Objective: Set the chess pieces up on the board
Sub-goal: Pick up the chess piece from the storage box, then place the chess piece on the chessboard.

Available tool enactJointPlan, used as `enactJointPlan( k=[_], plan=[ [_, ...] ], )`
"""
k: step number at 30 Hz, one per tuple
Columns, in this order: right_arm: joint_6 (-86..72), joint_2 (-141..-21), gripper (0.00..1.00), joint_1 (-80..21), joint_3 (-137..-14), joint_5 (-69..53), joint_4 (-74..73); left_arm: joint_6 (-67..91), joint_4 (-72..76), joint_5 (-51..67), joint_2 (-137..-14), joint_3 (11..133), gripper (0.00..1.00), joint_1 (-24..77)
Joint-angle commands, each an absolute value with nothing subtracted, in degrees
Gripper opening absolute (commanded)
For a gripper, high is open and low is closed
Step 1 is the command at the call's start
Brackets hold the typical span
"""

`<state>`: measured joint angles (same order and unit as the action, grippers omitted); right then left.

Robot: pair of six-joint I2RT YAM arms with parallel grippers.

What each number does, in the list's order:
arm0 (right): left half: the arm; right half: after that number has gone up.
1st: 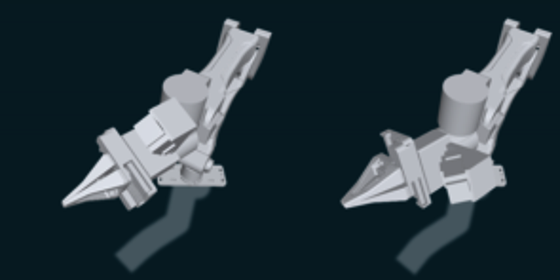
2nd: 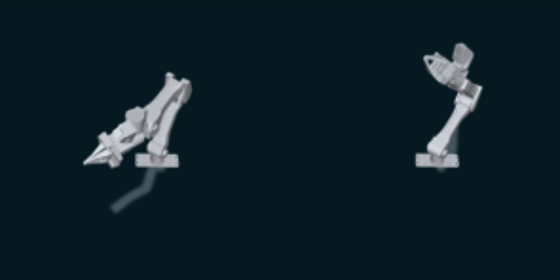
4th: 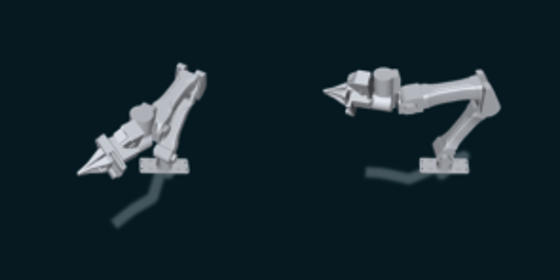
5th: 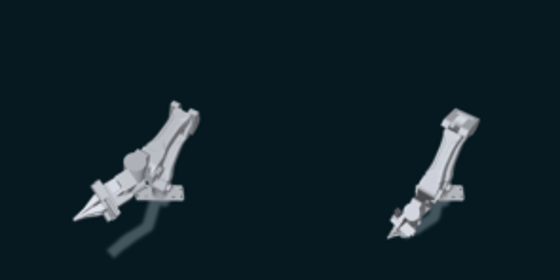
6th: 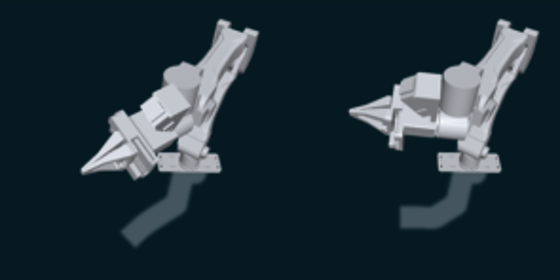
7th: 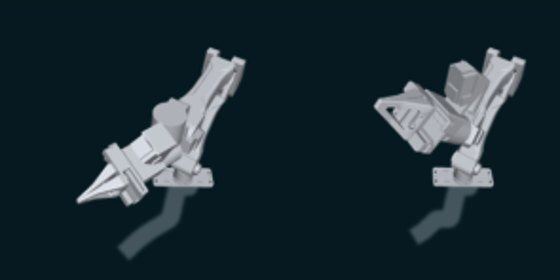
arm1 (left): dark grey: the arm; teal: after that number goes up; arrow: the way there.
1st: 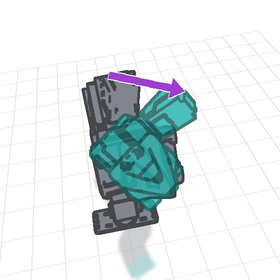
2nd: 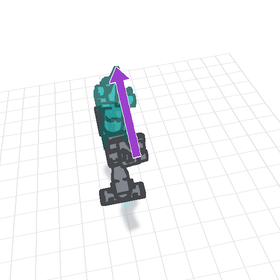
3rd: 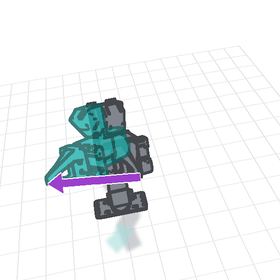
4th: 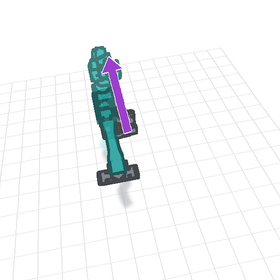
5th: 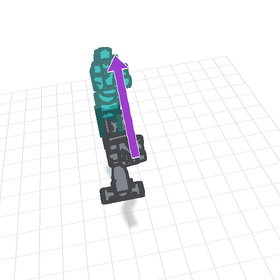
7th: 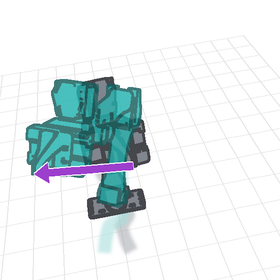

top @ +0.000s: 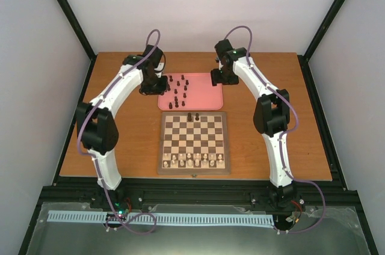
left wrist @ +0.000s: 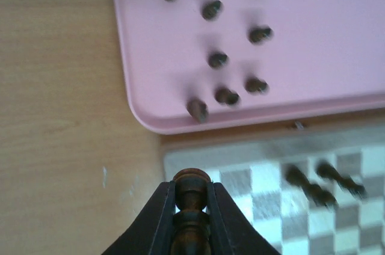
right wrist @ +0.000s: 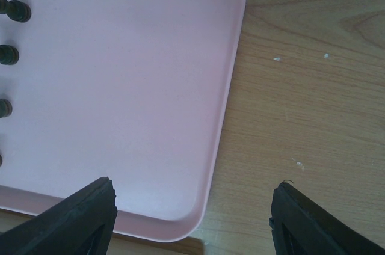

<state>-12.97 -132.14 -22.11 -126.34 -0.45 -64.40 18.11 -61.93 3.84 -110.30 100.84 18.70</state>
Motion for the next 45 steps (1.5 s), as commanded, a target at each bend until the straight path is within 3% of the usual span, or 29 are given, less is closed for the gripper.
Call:
enactJointPlan(
  k=[1,9,23,45],
  plan=[
    [-13.4,-129.0,0.71,-21.9,-125.8,0.6,-65.2,16.9,-70.1,6.2,-103.7,97.4,0.13,22.8],
    [-13.3,-127.4,0.71,-21.9,-122.8,-0.6,-65.0,19.6,-67.6,7.4,-101.0,89.6,0.11,30.4],
    [-11.9,-126.9,0.71,-21.8,-122.0,-1.0,-64.9,21.0,-55.7,6.5,-109.0,88.6,0.09,30.9],
    [-11.6,-127.5,0.71,-20.2,-121.4,-3.1,-64.4,23.8,-57.1,5.1,-116.8,94.2,0.12,31.4]
  ],
)
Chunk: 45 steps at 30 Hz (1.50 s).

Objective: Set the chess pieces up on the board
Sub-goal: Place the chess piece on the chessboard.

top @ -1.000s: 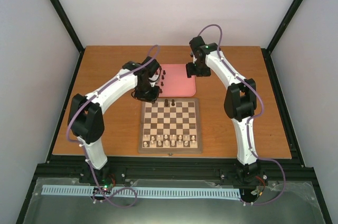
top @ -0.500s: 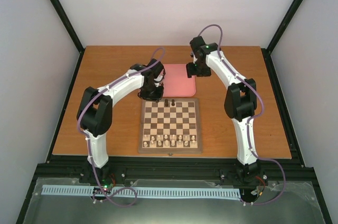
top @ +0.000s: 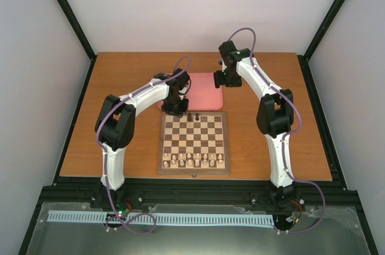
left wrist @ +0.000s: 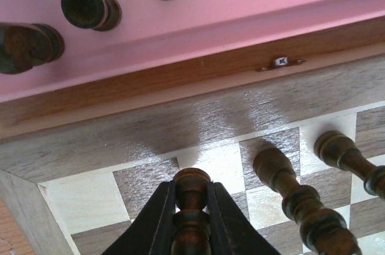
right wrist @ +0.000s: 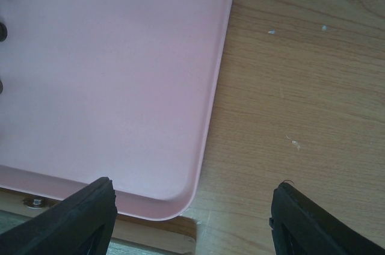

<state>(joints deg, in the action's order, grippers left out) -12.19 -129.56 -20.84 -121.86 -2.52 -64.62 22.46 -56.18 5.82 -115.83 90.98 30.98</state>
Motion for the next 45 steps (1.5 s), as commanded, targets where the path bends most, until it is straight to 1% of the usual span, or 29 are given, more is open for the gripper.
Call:
enactJointPlan(
  k=[1,34,38,45],
  plan=[
    [-11.6,-127.5,0.71,-20.1,-121.4,-3.2,-64.4,23.8,-57.2,5.2,-117.1,94.4,0.13,31.4],
    [-11.6,-125.9,0.71,-19.1,-118.4,-4.4,-63.2,25.2,-58.1,4.7,-118.9,94.9,0.17,33.3],
    [-11.5,-125.9,0.71,-19.0,-118.4,-4.6,-63.2,25.2,-58.2,4.5,-119.2,95.3,0.20,33.3],
    [-11.6,-125.9,0.71,-19.0,-118.4,-4.7,-63.2,25.0,-58.3,4.6,-119.2,95.4,0.23,33.3]
  ],
)
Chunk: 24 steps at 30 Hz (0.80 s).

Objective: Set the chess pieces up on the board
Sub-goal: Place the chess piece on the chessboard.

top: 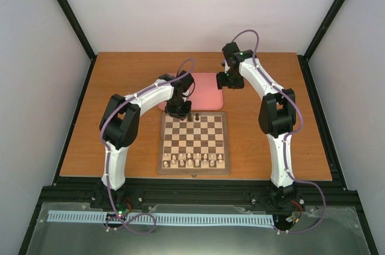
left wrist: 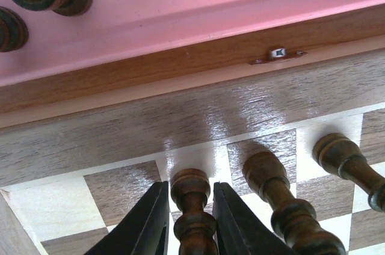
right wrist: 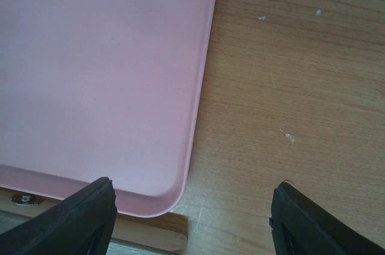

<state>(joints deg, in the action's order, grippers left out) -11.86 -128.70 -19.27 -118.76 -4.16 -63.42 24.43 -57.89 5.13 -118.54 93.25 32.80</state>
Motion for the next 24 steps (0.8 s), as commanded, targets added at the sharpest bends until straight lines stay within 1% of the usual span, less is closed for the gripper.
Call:
enactJointPlan(
  k=[1,7,14,24],
  plan=[
    [-11.6,-125.9,0.71,-18.9,-118.5,-4.7,-63.2,25.0,-58.4,4.6,-119.1,95.4,0.23,33.3],
    [-11.5,-126.2,0.71,-19.0,-118.5,-4.8,-63.2,24.7,-58.6,4.7,-118.6,95.5,0.25,33.3],
    [-11.5,-126.2,0.71,-19.0,-118.5,-4.9,-63.2,24.0,-59.1,5.0,-118.1,96.0,0.30,33.3],
    [-11.5,-126.1,0.71,-19.0,-118.5,-4.9,-63.4,23.6,-59.3,5.8,-116.3,95.0,0.33,33.3]
  ],
)
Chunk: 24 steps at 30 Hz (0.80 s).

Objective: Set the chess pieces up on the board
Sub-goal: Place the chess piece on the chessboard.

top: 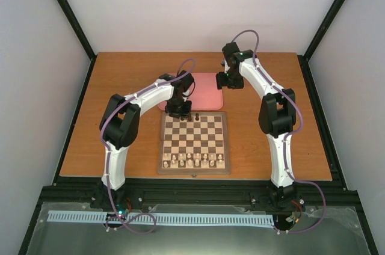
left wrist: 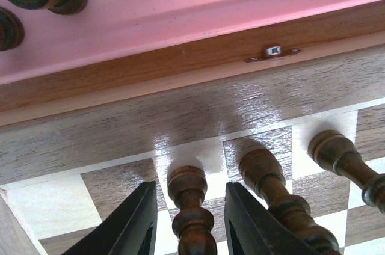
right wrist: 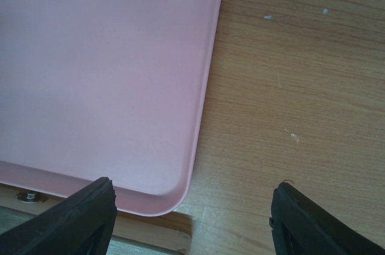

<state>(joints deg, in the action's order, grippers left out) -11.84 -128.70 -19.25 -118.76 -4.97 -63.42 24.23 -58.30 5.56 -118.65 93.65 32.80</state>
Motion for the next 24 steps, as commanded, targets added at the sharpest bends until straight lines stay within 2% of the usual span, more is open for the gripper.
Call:
enactJointPlan(
  k=[1,14,24],
  plan=[
    [-11.5,-126.1,0.71,-19.0,-118.5,-4.9,-63.4,23.5,-59.6,5.8,-116.1,95.0,0.34,33.3],
    [-11.5,-125.9,0.71,-19.0,-118.5,-4.9,-63.4,22.8,-64.1,3.6,-111.8,97.4,0.40,33.3],
    [-11.5,-125.8,0.71,-18.9,-118.7,-4.7,-63.3,20.7,-68.6,-1.0,-112.0,106.9,0.43,31.5]
  ],
)
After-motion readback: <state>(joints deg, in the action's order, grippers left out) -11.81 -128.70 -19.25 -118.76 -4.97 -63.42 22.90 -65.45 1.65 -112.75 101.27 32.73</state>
